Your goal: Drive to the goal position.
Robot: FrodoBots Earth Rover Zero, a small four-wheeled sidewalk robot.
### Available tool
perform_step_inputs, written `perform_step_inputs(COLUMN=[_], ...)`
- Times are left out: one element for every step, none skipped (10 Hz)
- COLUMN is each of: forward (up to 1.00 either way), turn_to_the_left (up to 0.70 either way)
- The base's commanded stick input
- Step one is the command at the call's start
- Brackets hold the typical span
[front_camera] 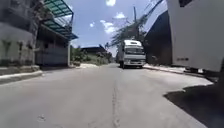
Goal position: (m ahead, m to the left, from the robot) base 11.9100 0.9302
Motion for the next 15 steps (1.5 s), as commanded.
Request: perform_step_inputs(forward=[1.00,1.00,1.00,1.00,1.00,1.00,1.00,1.00,1.00,1.00,1.00,1.00,1.00,1.00,1.00], turn_to_the_left=[-0.25,-0.37,-0.28,-0.13,0.00,0.00,0.00,0.00,0.00,0.00,0.00,0.00,0.00,0.00,0.00])
